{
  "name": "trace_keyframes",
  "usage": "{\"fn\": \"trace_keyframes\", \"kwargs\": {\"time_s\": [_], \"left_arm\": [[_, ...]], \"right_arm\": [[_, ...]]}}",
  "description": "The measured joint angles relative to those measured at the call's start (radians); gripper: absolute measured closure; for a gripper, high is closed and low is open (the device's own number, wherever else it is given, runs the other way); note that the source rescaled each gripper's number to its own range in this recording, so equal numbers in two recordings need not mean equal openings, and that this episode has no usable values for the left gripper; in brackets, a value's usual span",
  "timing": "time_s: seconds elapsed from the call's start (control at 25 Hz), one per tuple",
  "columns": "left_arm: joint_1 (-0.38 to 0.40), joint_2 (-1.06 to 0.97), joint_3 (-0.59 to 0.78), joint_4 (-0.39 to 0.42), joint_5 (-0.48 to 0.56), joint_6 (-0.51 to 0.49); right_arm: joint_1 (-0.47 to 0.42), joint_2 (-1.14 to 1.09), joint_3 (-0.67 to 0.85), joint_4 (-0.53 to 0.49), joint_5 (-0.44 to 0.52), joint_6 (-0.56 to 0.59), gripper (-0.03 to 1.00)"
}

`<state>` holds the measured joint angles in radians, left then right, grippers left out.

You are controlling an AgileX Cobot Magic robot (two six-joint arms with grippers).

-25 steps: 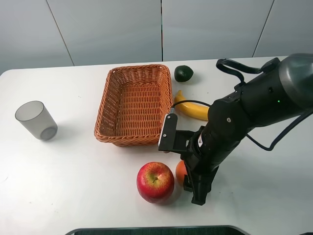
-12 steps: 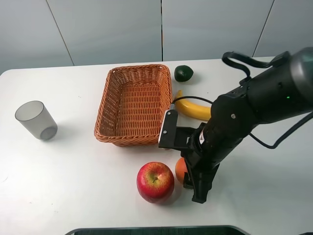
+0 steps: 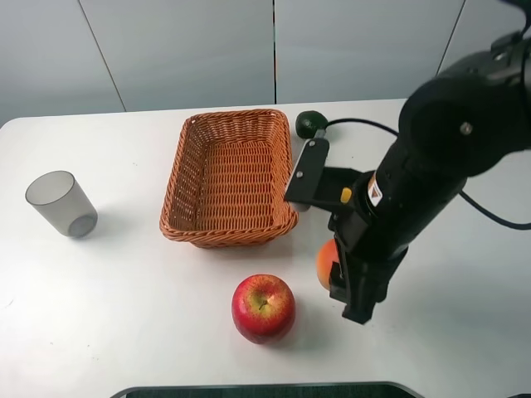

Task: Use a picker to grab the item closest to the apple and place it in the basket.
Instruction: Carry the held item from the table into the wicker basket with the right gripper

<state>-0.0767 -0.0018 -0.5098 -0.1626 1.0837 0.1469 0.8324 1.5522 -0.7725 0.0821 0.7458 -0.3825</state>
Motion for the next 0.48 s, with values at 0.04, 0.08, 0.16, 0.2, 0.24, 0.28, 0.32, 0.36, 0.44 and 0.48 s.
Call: {"fn": "trace_keyframes", "kwargs": {"time_s": [0.04,0.08,0.16,0.2,0.24,0.28,0.32,0.36,0.44,0.48], "left_arm": [[0.000,0.000,0.000,0.000,0.000,0.000],[0.000,0.000,0.000,0.000,0.000,0.000],[0.000,0.000,0.000,0.000,0.000,0.000],[0.000,0.000,0.000,0.000,0.000,0.000],[0.000,0.000,0.000,0.000,0.000,0.000],[0.000,0.000,0.000,0.000,0.000,0.000],[0.000,0.000,0.000,0.000,0.000,0.000],[0.000,0.000,0.000,0.000,0.000,0.000],[0.000,0.000,0.000,0.000,0.000,0.000],[0.000,0.000,0.000,0.000,0.000,0.000]], "right_arm": [[-0.004,-0.001,-0.031,-0.002,0.013,0.040,0.97],[-0.005,-0.001,-0.063,-0.002,0.022,0.087,0.97],[-0.005,-0.001,-0.124,0.007,0.028,0.155,0.97],[-0.005,-0.001,-0.158,0.010,0.028,0.188,0.97],[-0.005,0.004,-0.192,0.010,0.022,0.218,0.97],[-0.005,0.013,-0.218,0.010,0.014,0.243,0.97],[-0.005,0.022,-0.247,0.010,0.005,0.260,0.97],[-0.005,0.036,-0.276,0.012,-0.010,0.278,0.97],[-0.005,0.075,-0.327,0.016,-0.032,0.296,0.97],[-0.005,0.094,-0.355,0.018,-0.040,0.303,0.97]]}}
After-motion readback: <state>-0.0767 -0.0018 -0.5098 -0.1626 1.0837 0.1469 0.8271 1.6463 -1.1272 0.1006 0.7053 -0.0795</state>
